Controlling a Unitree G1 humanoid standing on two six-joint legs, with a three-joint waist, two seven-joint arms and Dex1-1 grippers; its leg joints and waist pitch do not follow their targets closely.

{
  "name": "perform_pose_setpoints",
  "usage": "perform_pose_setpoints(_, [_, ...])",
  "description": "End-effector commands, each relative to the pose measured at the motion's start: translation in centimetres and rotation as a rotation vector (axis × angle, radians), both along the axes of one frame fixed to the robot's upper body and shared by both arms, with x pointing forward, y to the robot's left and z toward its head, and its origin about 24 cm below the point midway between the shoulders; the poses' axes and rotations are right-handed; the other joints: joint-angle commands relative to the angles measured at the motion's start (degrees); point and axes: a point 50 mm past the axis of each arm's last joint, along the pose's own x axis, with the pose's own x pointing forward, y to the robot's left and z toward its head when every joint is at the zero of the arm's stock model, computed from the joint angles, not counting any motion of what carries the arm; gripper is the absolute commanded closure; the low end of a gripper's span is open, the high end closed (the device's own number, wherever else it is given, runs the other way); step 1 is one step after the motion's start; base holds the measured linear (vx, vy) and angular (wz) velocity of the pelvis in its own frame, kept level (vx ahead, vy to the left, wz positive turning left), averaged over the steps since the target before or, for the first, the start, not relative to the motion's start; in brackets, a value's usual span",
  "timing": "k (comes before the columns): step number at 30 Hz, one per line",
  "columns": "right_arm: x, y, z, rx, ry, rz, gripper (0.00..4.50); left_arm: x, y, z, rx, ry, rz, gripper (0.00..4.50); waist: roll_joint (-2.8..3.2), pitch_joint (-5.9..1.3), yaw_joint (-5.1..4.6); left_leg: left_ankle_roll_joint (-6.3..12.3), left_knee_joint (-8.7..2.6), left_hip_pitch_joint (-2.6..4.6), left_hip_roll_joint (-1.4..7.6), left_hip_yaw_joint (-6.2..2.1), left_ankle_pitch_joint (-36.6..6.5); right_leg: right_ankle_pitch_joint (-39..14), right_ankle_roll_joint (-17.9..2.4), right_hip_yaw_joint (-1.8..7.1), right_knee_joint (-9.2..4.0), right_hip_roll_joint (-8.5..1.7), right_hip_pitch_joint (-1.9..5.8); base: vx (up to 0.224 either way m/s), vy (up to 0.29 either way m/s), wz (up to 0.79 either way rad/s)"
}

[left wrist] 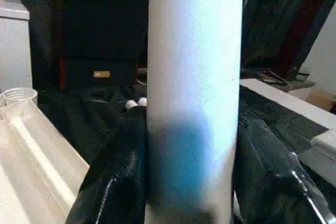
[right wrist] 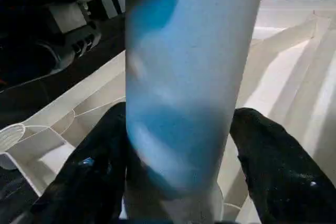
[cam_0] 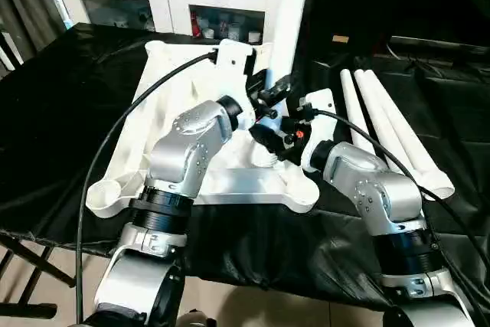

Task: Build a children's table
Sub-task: Insert table leg to table base

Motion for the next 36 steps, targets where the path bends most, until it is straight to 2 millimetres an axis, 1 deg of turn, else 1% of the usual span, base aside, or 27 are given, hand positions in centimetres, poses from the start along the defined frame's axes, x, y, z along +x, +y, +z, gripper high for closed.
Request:
perform_pose_setpoints(1, [0.0, -0.2, 0.1, 0.007, 0.017, 0.03, 1.77, -0.4, -0.6, 0.9, 0.007, -0.043, -0.048, 2.62, -0.26, -4.28, -0.35, 2.0, -3.54, 1.3, 5.77, -3.09, -2.79, -3.29, -7.29, 4.99, -3.85, -7.64, 3.21, 0.0, 0.0, 0.0])
perform_pose_setpoints(5, [-0.2, -0.2, -0.1, 0.006, 0.028, 0.063, 2.13, -0.7, -0.9, 0.9, 0.011, -0.044, -0.08, 2.62, -0.28, -4.32, -0.36, 2.11, -3.52, 1.27, 5.82, -3.13, -2.38, -2.37, -7.51, 5.0, -3.71, -7.63, 3.2, 0.0, 0.0, 0.0])
perform_pose_setpoints(6, [-0.2, -0.2, -0.1, 0.006, 0.029, 0.067, 2.13, -0.7, -0.9, 0.9, 0.013, -0.045, -0.087, 2.62, -0.29, -4.29, -0.34, 2.15, -3.52, 1.27, 5.8, -3.11, -2.5, -2.56, -7.59, 5.0, -3.73, -7.67, 3.19, 0.0, 0.0, 0.0])
perform_pose_setpoints(7, [-0.2, -0.2, -0.1, 0.007, 0.029, 0.07, 2.28, -0.8, -1.0, 0.9, 0.016, -0.047, -0.092, 2.62, -0.3, -4.29, -0.35, 2.14, -3.5, 1.23, 5.78, -3.1, -2.6, -2.71, -7.62, 5.02, -3.77, -7.7, 3.23, 0.0, 0.0, 0.0])
perform_pose_setpoints(10, [-0.2, -0.4, -0.1, 0.011, 0.032, 0.075, 2.47, -0.8, -1.0, 0.8, 0.032, -0.052, -0.105, 2.62, -0.24, -4.3, -0.38, 2.14, -3.51, 1.27, 5.83, -3.13, -2.45, -2.83, -7.54, 4.97, -3.77, -7.57, 3.15, 0.0, 0.0, 0.0])
perform_pose_setpoints(12, [-0.2, -0.4, -0.1, 0.012, 0.033, 0.078, 2.51, -0.8, -1.0, 0.8, 0.038, -0.054, -0.107, 2.62, -0.15, -4.29, -0.37, 2.0, -3.52, 1.29, 5.82, -3.15, -2.62, -2.94, -7.62, 4.98, -3.78, -7.64, 3.19, 0.0, 0.0, 0.0])
perform_pose_setpoints(20, [-0.5, -0.7, -0.1, 0.017, 0.037, 0.115, 2.57, -1.1, -0.9, 0.9, 0.066, -0.067, -0.179, 2.62, -0.21, -4.36, -0.35, 2.08, -3.45, 1.22, 5.73, -3.11, -2.44, -2.44, -7.74, 4.97, -3.72, -7.66, 3.26, 0.0, 0.0, 0.0])
perform_pose_setpoints(21, [-0.5, -0.7, -0.1, 0.018, 0.037, 0.115, 2.57, -1.1, -1.0, 0.9, 0.061, -0.066, -0.193, 2.06, -0.17, -4.38, -0.37, 2.05, -3.46, 1.24, 5.77, -3.13, -2.34, -2.42, -7.77, 4.96, -3.65, -7.64, 3.24, 0.0, 0.0, 0.0])
perform_pose_setpoints(22, [-0.6, -0.7, -0.1, 0.019, 0.034, 0.113, 2.57, -1.3, -1.0, 1.0, 0.052, -0.062, -0.214, 2.06, 0.07, -4.37, -0.37, 1.97, -3.46, 1.26, 5.81, -3.17, -2.22, -2.15, -7.9, 4.93, -3.6, -7.61, 3.19, 0.0, 0.0, 0.0])
perform_pose_setpoints(23, [-0.5, -0.7, 0.0, 0.02, 0.032, 0.111, 2.57, -1.4, -1.0, 1.1, 0.047, -0.06, -0.226, 1.92, 0.02, -4.39, -0.43, 1.9, -3.47, 1.28, 5.85, -3.17, -2.3, -2.01, -7.95, 4.94, -3.6, -7.6, 3.18, 0.0, 0.0, 0.0])
perform_pose_setpoints(24, [-0.5, -0.8, -0.1, 0.02, 0.028, 0.1, 2.57, -1.3, -1.0, 1.4, 0.033, -0.085, -0.212, 1.92, -0.07, -4.35, -0.43, 1.9, -3.49, 1.33, 5.8, -3.11, -2.65, -2.2, -8.14, 4.96, -3.7, -7.67, 3.18, 0.0, 0.0, 0.0])
perform_pose_setpoints(27, [-0.4, -1.2, -0.2, 0.01, 0.006, 0.059, 2.57, -0.9, -0.6, 2.5, -0.034, -0.174, -0.144, 1.92, -0.07, -4.32, -0.41, 1.78, -3.48, 1.19, 5.8, -3.19, -2.94, -2.3, -8.17, 4.95, -3.85, -7.71, 3.28, 0.0, 0.0, 0.0])
perform_pose_setpoints(28, [-0.2, -1.6, -0.2, 0.011, -0.009, 0.03, 2.57, -0.6, -0.1, 3.3, -0.078, -0.219, -0.1, 1.92, -0.02, -4.42, -0.4, 1.6, -3.45, 1.2, 5.93, -3.26, -2.89, -1.63, -8.23, 4.93, -3.77, -7.72, 3.32, 0.0, 0.0, 0.0])
perform_pose_setpoints(29, [-0.1, -2.1, -0.1, 0.004, -0.035, -0.006, 2.57, -0.3, 0.4, 3.7, -0.076, -0.249, -0.053, 1.92, -0.12, -4.4, -0.45, 1.51, -3.47, 1.22, 5.94, -3.25, -2.99, -1.11, -8.23, 4.95, -3.68, -7.68, 3.26, 0.0, 0.0, 0.0])
perform_pose_setpoints(31, [0.0, -2.4, -0.1, 0.002, -0.047, -0.021, 2.57, -0.3, 0.6, 3.8, -0.082, -0.265, -0.058, 1.92, -0.12, -4.41, -0.47, 1.39, -3.49, 1.23, 5.82, -3.2, -3.35, -1.51, -8.13, 4.94, -3.6, -7.69, 3.35, 0.0, 0.0, 0.0])
perform_pose_setpoints(32, [0.0, -2.8, -0.1, 0.006, -0.057, -0.036, 2.57, -0.4, 0.8, 3.9, -0.088, -0.274, -0.089, 1.92, -0.17, -4.34, -0.54, 1.53, -3.48, 1.14, 5.68, -3.14, -3.61, -2.66, -7.82, 4.94, -3.82, -7.74, 3.39, 0.0, 0.0, 0.0])
perform_pose_setpoints(33, [0.0, -3.0, -0.1, 0.011, -0.06, -0.042, 2.57, -0.5, 1.0, 3.8, -0.086, -0.272, -0.114, 1.92, 0.11, -4.31, -0.52, 1.5, -3.46, 1.14, 5.65, -3.14, -3.61, -2.93, -7.71, 4.96, -3.83, -7.81, 3.34, 0.0, 0.0, 0.0])
perform_pose_setpoints(34, [0.0, -3.5, -0.1, 0.01, -0.074, -0.056, 2.57, -0.6, 1.5, 3.4, -0.068, -0.261, -0.16, 1.92, 0.07, -4.32, -0.67, 1.52, -3.47, 1.18, 5.59, -3.11, -3.61, -3.18, -7.47, 4.96, -3.84, -7.65, 3.3, 0.0, 0.0, 0.0])
perform_pose_setpoints(35, [0.0, -3.5, -0.1, 0.01, -0.074, -0.056, 2.57, -0.6, 1.5, 3.4, -0.068, -0.261, -0.16, 1.92, 0.05, -4.34, -0.67, 1.53, -3.5, 1.18, 5.58, -3.14, -3.45, -3.22, -7.33, 4.92, -3.83, -7.62, 3.31, 0.0, 0.0, 0.0])
perform_pose_setpoints(36, [-0.1, -3.9, -0.1, 0.007, -0.087, -0.063, 2.57, -0.7, 1.9, 2.9, -0.046, -0.246, -0.198, 1.92, 0.08, -4.41, -0.9, 1.51, -3.5, 1.23, 5.7, -3.18, -3.06, -2.2, -7.64, 4.89, -3.57, -7.42, 3.29, 0.0, 0.0, 0.0])
